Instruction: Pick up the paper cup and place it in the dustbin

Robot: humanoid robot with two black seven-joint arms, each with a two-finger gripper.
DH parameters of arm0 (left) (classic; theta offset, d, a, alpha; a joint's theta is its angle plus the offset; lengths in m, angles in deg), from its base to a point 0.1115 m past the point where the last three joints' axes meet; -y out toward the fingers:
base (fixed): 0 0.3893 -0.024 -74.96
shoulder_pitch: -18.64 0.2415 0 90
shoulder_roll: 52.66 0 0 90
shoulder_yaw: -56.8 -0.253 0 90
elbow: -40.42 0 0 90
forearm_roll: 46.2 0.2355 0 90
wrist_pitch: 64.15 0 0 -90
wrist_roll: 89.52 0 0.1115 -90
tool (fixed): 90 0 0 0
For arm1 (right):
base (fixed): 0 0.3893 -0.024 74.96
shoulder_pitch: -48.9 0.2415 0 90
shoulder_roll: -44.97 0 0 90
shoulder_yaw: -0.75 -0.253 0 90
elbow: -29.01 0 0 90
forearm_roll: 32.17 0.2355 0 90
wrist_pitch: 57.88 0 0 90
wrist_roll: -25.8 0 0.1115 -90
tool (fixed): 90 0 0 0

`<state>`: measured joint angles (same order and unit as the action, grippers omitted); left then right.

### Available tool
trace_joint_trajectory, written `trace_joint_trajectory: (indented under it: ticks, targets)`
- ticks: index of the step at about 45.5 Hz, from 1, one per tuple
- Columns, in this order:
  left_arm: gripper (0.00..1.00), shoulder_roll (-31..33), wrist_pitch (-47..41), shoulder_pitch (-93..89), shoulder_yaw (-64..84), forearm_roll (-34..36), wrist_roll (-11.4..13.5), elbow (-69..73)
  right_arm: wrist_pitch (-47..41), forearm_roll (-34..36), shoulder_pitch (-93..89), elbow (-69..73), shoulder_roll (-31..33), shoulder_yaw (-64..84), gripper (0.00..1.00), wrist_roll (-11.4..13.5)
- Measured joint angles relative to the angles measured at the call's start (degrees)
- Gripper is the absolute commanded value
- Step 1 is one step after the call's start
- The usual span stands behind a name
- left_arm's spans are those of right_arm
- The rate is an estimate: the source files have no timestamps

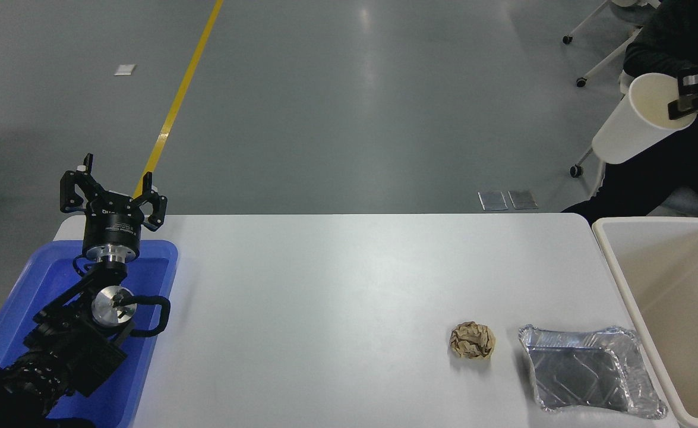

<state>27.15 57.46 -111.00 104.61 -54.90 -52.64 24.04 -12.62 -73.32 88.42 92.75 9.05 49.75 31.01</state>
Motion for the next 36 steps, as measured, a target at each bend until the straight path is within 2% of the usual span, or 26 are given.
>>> trace_joint_trajectory:
  ticks: [8, 18, 28, 36]
  targets:
    - [0.99, 0.0, 0.0, 0.0, 0.0, 0.0, 0.0, 0.0, 4.6, 4.3, -8.8, -11.7, 3.3, -5.5, 0.0, -0.1]
    - [0.99, 0.0, 0.0, 0.0, 0.0, 0.0, 0.0, 0.0, 20.3, 14.3, -27.9, -26.0, 3.6, -17.4, 0.0, 0.2]
    - [0.99, 0.0, 0.0, 0.0, 0.0, 0.0, 0.0, 0.0, 37.0, 27.2, -47.6, -34.6, 0.9, -30.6, 0.0, 0.4]
    - [0.99, 0.0, -0.1, 0.0, 0.0, 0.0, 0.0, 0.0, 47.9, 38.4, -62.4, -40.4, -4.1, -39.6, 0.0, 0.4]
